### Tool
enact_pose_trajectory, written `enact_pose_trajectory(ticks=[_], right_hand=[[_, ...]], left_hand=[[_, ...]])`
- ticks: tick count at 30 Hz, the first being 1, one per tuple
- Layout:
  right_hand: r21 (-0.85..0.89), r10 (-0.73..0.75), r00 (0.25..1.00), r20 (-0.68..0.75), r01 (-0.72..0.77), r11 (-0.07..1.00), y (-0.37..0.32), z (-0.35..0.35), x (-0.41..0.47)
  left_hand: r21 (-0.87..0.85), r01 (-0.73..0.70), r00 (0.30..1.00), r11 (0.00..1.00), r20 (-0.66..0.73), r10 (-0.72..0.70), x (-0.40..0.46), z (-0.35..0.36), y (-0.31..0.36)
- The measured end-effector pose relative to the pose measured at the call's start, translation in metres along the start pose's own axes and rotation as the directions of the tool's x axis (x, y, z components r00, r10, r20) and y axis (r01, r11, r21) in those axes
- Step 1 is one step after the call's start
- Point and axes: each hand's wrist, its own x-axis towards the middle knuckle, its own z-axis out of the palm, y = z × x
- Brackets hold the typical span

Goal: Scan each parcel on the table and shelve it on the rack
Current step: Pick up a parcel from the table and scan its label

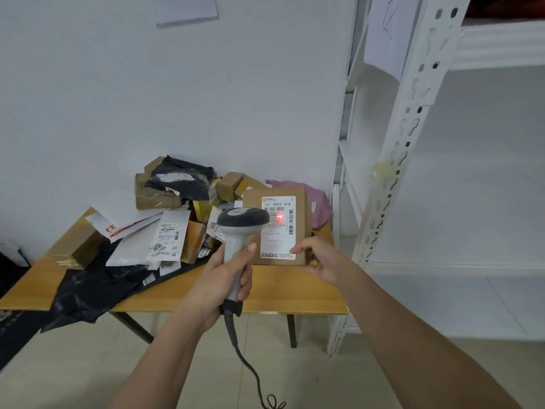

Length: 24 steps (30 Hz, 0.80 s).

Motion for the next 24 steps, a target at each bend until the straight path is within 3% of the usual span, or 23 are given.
enact_pose_trajectory(ticks=[15,24], right_hand=[[0.054,-0.018,1.000,-0.009,0.018,0.998,-0.008,0.001,0.012],[0.067,-0.034,0.999,0.010,0.034,0.997,-0.009,0.000,0.007]], left_hand=[[0.081,-0.068,0.998,0.994,-0.003,0.069,-0.007,0.012,0.026],[0.086,-0.034,0.999,0.996,-0.035,0.037,-0.017,0.019,0.034]])
